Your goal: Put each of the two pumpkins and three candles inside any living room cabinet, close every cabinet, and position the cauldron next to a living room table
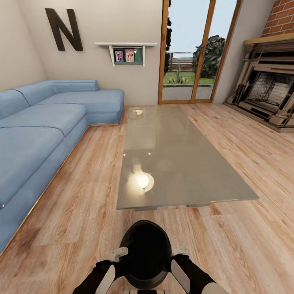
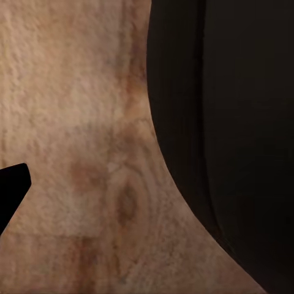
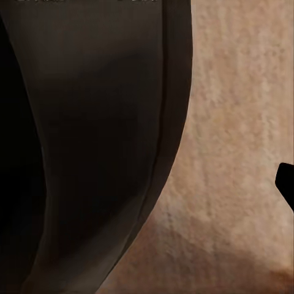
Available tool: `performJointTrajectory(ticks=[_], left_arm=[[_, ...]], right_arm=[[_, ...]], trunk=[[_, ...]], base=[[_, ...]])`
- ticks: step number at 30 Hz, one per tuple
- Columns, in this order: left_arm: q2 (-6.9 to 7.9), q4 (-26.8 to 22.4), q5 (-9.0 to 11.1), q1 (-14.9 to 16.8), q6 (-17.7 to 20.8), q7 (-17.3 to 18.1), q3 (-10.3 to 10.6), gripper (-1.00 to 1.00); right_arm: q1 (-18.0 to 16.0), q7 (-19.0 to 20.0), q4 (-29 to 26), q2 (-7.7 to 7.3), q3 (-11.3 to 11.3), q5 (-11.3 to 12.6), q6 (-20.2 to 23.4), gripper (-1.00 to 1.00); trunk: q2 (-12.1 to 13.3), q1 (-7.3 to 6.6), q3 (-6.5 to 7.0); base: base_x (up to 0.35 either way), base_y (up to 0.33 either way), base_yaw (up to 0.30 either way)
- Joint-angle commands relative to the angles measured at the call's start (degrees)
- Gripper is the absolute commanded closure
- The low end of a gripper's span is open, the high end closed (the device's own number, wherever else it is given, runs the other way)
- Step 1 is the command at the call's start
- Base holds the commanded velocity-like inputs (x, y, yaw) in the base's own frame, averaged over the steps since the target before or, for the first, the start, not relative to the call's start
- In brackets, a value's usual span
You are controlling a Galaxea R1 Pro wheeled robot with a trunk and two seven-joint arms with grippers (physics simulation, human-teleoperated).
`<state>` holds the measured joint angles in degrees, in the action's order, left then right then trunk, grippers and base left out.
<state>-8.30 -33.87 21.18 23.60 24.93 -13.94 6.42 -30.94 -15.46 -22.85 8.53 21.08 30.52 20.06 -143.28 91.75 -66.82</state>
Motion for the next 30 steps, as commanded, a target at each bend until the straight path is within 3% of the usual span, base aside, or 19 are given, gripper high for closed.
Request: performJointTrajectory(ticks=[1, 6, 30], left_arm=[[-0.01, 0.0, -0.3, 0.0, 0.1, -0.1, 0.0, -1.00], [0.00, 0.0, -0.3, 0.0, 0.2, -0.1, 0.0, -1.00], [-0.05, -0.7, -0.3, 0.0, 0.8, -0.2, 0.0, -1.00]], right_arm=[[0.0, 0.0, 0.0, 0.00, 0.0, 0.0, 0.0, -1.00], [0.0, 0.0, 0.0, 0.00, 0.0, 0.0, 0.0, -1.00], [0.0, 0.0, 0.0, 0.00, 0.0, 0.0, 0.0, -1.00]], trunk=[[0.0, 0.00, 0.00], [0.1, -0.08, 0.66], [9.7, -5.35, 4.97]], base=[[0.000, 0.000, 0.000], [0.000, 0.000, 0.000], [-0.079, 0.000, 0.000]])
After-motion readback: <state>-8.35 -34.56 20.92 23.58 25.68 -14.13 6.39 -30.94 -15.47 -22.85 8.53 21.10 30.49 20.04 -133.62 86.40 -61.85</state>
